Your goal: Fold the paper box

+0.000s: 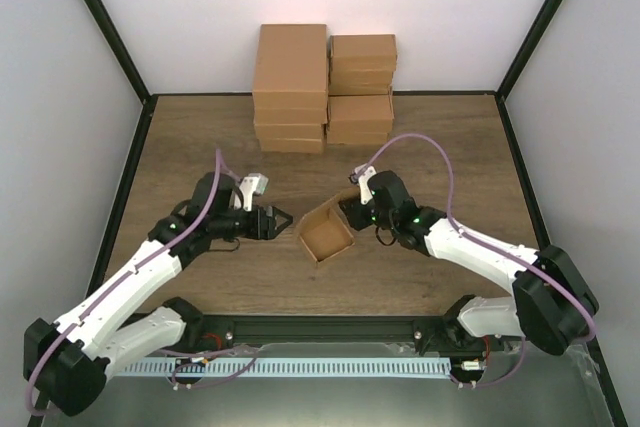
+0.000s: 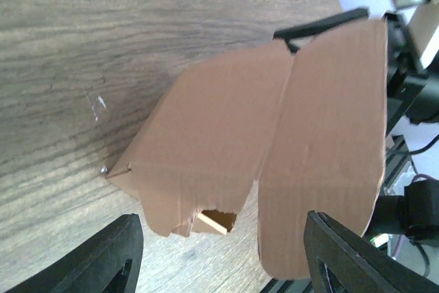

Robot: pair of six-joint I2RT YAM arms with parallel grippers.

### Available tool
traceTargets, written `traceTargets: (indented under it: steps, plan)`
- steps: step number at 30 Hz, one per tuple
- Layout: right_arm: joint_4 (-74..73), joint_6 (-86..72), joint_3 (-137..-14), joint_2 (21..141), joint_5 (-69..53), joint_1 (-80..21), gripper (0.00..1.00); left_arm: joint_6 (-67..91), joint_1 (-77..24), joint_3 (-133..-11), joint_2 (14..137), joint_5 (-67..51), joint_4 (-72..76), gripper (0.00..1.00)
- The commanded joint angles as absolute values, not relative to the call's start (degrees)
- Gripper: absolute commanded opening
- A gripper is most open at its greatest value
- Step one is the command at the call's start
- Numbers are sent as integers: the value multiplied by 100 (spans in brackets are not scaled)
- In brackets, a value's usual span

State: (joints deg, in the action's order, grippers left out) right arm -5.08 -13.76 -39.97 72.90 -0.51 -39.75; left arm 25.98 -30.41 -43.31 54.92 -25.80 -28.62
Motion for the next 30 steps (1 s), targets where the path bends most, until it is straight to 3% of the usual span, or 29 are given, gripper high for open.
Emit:
traceTargets:
  steps: [1,14,17,24,30]
  plan:
    - [13,-660,-4079,7319,-44,-3933,49,3226,-3435,-3997,5226,-1916,-2258,67]
    - [902,505,-4226,7650,-1045,-3929,49,3596,-4205,-3383,4651,-1083,-1895,67]
    - [900,842,-4386,7828,-1429,-3935,49,3602,-4204,-3375,4475,-926,-2037,71]
    - [688,858,-4712,8099,-1599,-3929,49,3156,-4203,-4102,4402,-1317,-2505,76]
    - [632,742,-4779,8117,-1681,-3924,49,2634,-4210,-5322,5459,-1353,-3352,79]
